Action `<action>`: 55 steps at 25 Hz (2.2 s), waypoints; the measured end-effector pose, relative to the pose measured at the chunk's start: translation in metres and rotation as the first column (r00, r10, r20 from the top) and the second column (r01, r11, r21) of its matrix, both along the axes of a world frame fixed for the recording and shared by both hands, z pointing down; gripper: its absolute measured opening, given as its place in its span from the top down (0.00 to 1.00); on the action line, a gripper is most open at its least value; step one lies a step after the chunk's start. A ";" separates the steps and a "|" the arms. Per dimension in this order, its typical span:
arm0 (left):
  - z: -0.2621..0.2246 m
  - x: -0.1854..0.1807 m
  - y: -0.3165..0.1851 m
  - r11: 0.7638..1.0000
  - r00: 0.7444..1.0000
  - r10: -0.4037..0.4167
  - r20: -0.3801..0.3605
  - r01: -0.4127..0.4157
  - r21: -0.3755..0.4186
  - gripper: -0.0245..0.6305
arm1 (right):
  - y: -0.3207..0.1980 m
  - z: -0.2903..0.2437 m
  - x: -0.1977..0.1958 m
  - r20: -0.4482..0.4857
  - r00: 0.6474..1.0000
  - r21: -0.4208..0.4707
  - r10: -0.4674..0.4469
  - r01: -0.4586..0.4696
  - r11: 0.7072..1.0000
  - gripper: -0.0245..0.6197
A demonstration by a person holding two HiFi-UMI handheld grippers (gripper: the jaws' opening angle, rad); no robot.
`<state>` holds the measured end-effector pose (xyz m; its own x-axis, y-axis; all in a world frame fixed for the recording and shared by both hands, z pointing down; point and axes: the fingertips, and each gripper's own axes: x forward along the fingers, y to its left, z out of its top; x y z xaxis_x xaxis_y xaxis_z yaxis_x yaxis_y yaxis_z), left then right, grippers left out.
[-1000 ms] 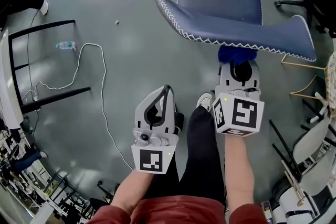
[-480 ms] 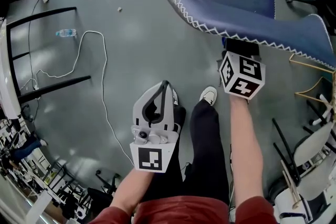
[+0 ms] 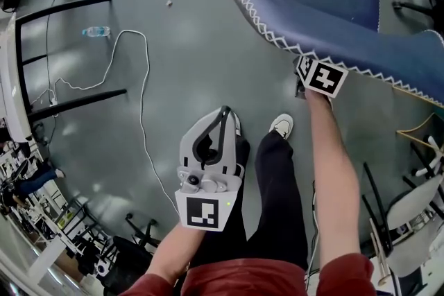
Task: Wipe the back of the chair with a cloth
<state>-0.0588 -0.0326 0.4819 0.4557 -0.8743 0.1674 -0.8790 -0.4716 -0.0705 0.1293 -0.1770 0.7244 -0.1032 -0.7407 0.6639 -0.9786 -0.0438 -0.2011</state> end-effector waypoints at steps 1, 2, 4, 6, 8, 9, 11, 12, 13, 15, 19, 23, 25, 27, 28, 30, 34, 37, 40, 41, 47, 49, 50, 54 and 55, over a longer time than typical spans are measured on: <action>0.001 0.001 0.001 1.000 1.000 -0.002 0.005 0.002 -0.002 0.94 | 0.000 0.006 -0.001 0.019 1.000 -0.008 0.000 0.000 1.000 0.87; 0.002 0.003 0.002 1.000 1.000 -0.006 0.006 0.006 -0.005 0.94 | 0.001 0.011 -0.003 0.042 0.999 -0.020 0.002 -0.001 1.000 0.87; 0.004 0.005 0.004 1.000 1.000 -0.015 0.005 0.015 -0.011 0.94 | 0.001 0.012 -0.003 0.042 0.999 -0.018 -0.012 0.013 1.000 0.87; 0.005 0.007 0.005 1.000 1.000 -0.023 0.002 0.023 -0.015 0.94 | 0.000 0.007 0.000 0.009 0.999 0.000 -0.037 0.037 0.999 0.87; 0.005 0.009 0.006 0.999 1.000 -0.027 -0.008 0.027 -0.020 0.94 | 0.001 0.005 0.001 -0.007 0.999 0.004 -0.047 0.047 0.999 0.87; 0.005 0.008 0.005 1.000 1.000 -0.025 -0.013 0.025 -0.019 0.94 | 0.003 0.005 -0.001 -0.009 0.999 0.001 -0.049 0.049 0.999 0.87; 0.008 0.000 0.000 1.000 1.000 -0.020 -0.021 0.020 -0.019 0.94 | 0.005 0.008 -0.011 -0.011 0.999 -0.013 -0.052 0.052 0.999 0.87; 0.010 -0.005 -0.004 1.000 0.999 -0.019 -0.029 0.018 -0.022 0.94 | 0.007 0.009 -0.016 -0.012 0.999 -0.021 -0.053 0.053 0.998 0.87; 0.012 -0.009 -0.007 1.000 0.999 -0.015 -0.037 0.014 -0.023 0.94 | 0.010 0.007 -0.021 -0.011 0.998 -0.024 -0.054 0.054 0.998 0.87; 0.011 -0.006 -0.008 1.000 0.999 0.016 -0.049 -0.016 -0.015 0.94 | 0.021 -0.009 -0.024 -0.010 0.998 -0.002 -0.062 0.062 0.998 0.87; 0.001 -0.008 -0.002 0.997 0.995 0.080 -0.054 -0.081 -0.001 0.94 | 0.053 -0.063 -0.036 -0.023 0.996 0.085 -0.084 0.085 0.993 0.87; -0.017 -0.035 -0.006 0.996 0.995 0.086 -0.048 -0.085 0.028 0.94 | 0.081 -0.122 -0.065 -0.015 0.997 0.161 -0.081 0.082 0.984 0.87; -0.026 -0.046 -0.007 0.996 0.996 0.080 -0.048 -0.078 0.040 0.94 | 0.095 -0.157 -0.076 -0.018 0.997 0.197 -0.073 0.075 0.978 0.87; -0.033 -0.058 -0.006 0.996 0.996 0.075 -0.044 -0.073 0.044 0.94 | 0.105 -0.194 -0.086 -0.024 0.998 0.231 -0.062 0.065 0.971 0.87; -0.036 -0.064 -0.006 0.996 0.997 0.073 -0.038 -0.071 0.044 0.94 | 0.108 -0.213 -0.092 -0.025 0.998 0.248 -0.055 0.059 0.967 0.87; -0.039 -0.072 -0.006 0.997 0.997 0.068 -0.030 -0.067 0.041 0.94 | 0.109 -0.245 -0.099 -0.026 0.999 0.281 -0.047 0.053 0.958 0.87; -0.046 -0.073 -0.004 0.997 0.997 0.071 -0.029 -0.069 0.045 0.94 | 0.103 -0.284 -0.104 -0.017 0.999 0.303 -0.043 0.046 0.952 0.87; -0.051 -0.071 -0.005 0.996 0.997 0.075 -0.033 -0.073 0.057 0.94 | 0.095 -0.297 -0.102 -0.012 1.000 0.311 -0.024 0.026 0.950 0.87; -0.053 -0.069 -0.005 0.995 0.996 0.081 -0.041 -0.079 0.062 0.94 | 0.091 -0.307 -0.100 0.000 1.000 0.327 -0.018 0.017 0.945 0.87; -0.052 -0.068 -0.004 0.995 0.995 0.087 -0.040 -0.084 0.061 0.94 | 0.090 -0.309 -0.100 0.007 1.000 0.328 -0.018 0.015 0.945 0.87; -0.047 -0.060 -0.002 0.994 0.994 0.104 -0.035 -0.102 0.050 0.94 | 0.079 -0.305 -0.096 0.014 1.000 0.308 -0.006 0.001 0.951 0.87; -0.043 -0.059 -0.001 0.994 0.994 0.102 -0.034 -0.101 0.040 0.94 | 0.074 -0.302 -0.095 0.000 1.000 0.309 -0.010 0.009 0.951 0.87; -0.041 -0.059 0.000 0.994 0.994 0.102 -0.032 -0.100 0.039 0.94 | 0.072 -0.301 -0.095 -0.005 1.000 0.311 -0.011 0.012 0.950 0.87; -0.034 -0.061 0.000 0.995 0.995 0.096 -0.026 -0.095 0.030 0.94 | 0.069 -0.288 -0.096 0.001 1.000 0.300 0.001 -0.001 0.954 0.86; -0.031 -0.062 0.000 0.996 0.995 0.092 -0.026 -0.091 0.025 0.94 | 0.068 -0.282 -0.096 0.004 1.000 0.291 0.005 -0.005 0.957 0.86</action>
<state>-0.1211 -0.0328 0.4509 0.5382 -0.8322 0.1336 -0.8338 -0.5488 -0.0595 0.0337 -0.1090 0.4425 -0.1007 -0.9022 0.4195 -0.9779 0.0121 -0.2088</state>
